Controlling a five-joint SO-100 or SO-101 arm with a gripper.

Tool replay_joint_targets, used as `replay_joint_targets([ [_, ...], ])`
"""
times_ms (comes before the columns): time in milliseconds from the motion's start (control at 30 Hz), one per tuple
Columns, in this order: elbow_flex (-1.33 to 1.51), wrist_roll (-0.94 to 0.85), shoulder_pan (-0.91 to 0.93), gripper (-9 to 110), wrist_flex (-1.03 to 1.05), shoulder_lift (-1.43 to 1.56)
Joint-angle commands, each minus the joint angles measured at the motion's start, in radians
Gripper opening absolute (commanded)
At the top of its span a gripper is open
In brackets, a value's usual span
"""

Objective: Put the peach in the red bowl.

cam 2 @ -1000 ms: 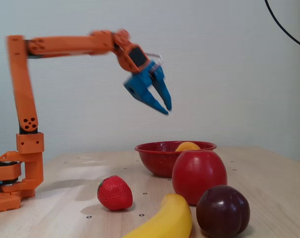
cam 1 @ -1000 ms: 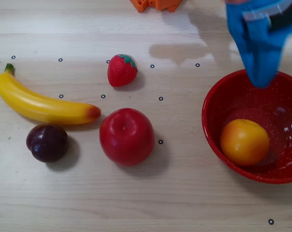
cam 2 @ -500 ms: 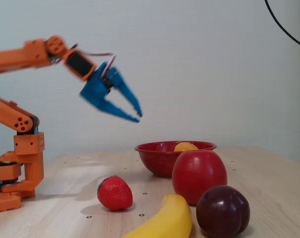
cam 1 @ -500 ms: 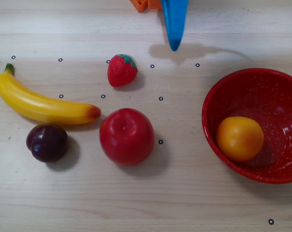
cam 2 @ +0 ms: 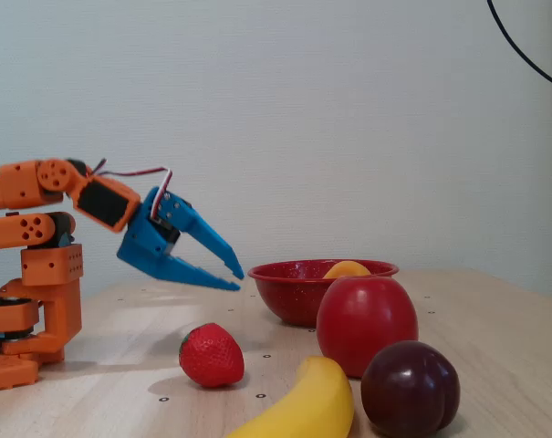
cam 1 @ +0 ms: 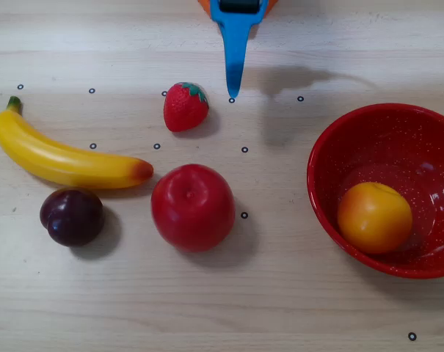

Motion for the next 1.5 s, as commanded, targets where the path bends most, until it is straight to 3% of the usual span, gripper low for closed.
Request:
replay_joint_targets([
  [0,-0.003,0.002,-0.021,0,-0.081,0.020],
  [300,0.098,-0.058,-0.044,0,-0.032,0.095],
  [533,0.098,-0.169,-0.044,0,0.225,0.095],
  [1467,0.098,-0.169,-0.031,0,0.230,0.094],
])
